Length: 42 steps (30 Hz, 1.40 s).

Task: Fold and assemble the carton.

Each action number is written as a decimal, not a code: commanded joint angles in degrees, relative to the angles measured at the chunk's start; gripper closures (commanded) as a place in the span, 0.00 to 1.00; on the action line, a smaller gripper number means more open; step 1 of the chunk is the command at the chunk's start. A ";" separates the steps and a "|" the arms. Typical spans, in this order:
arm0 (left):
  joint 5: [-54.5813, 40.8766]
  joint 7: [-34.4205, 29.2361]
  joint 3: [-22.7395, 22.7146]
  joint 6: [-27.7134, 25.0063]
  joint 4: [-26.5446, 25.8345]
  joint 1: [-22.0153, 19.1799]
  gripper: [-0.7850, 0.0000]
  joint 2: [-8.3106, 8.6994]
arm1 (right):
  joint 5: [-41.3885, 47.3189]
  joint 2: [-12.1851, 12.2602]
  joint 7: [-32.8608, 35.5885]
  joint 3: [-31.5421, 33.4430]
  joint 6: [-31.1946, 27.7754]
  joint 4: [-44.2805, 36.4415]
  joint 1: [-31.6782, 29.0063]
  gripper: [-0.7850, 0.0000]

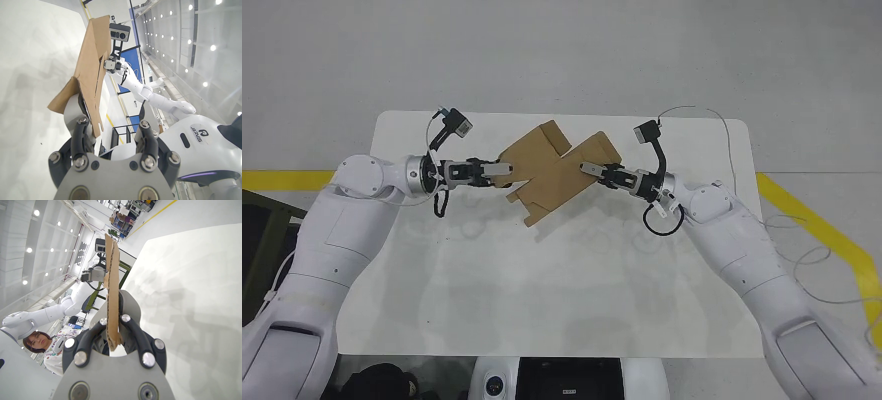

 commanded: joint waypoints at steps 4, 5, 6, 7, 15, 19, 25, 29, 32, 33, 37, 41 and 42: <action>4.51 1.65 -0.19 -2.04 0.02 -0.10 0.32 0.01 | -0.50 -0.20 0.10 0.43 0.03 0.14 -0.08 1.00; 4.80 1.96 -0.20 -2.07 0.03 -0.01 0.36 -0.02 | -0.55 -0.24 0.17 0.50 0.03 0.13 -0.12 1.00; 4.72 2.24 -0.23 -1.89 0.07 0.09 0.44 -0.07 | -0.56 -0.28 0.27 0.57 0.01 0.14 -0.16 1.00; 4.81 2.39 -0.27 -1.80 0.12 0.11 0.53 -0.10 | -0.66 -0.31 0.39 0.63 0.05 0.17 -0.17 1.00; 4.32 2.52 -0.50 -0.54 0.67 0.18 0.67 -0.39 | -0.89 -0.65 0.89 1.13 0.09 0.18 -0.37 1.00; 4.87 2.40 -0.46 -0.21 1.14 0.14 0.68 -0.52 | -1.11 -0.81 1.11 1.37 0.16 0.30 -0.41 1.00; 5.35 2.54 -0.39 0.10 1.80 -0.03 1.00 -0.78 | -1.45 -1.01 1.30 1.79 0.08 0.37 -0.50 1.00; 5.43 2.39 -0.44 0.13 2.06 -0.10 1.00 -0.93 | -1.55 -1.14 1.54 2.04 0.12 0.32 -0.59 1.00; 5.26 2.39 -0.56 0.34 2.19 -0.13 1.00 -1.03 | -1.58 -1.21 1.56 2.34 0.13 0.42 -0.66 0.70; 5.15 2.34 -0.64 0.32 2.20 -0.16 1.00 -1.05 | -1.74 -1.19 1.81 2.43 0.35 0.62 -0.67 0.06; 4.27 1.68 -1.30 0.19 2.01 -0.38 1.00 -1.07 | -3.06 -0.69 3.15 3.71 0.73 2.26 -0.42 0.00; 4.01 -0.28 -2.08 -0.29 1.55 -0.85 1.00 -0.92 | -5.08 0.46 5.29 6.12 0.31 3.50 -0.18 0.00; 4.33 -0.43 -2.17 -0.13 1.18 -0.95 1.00 -0.86 | -5.43 0.80 5.87 6.83 0.05 3.49 -0.20 0.00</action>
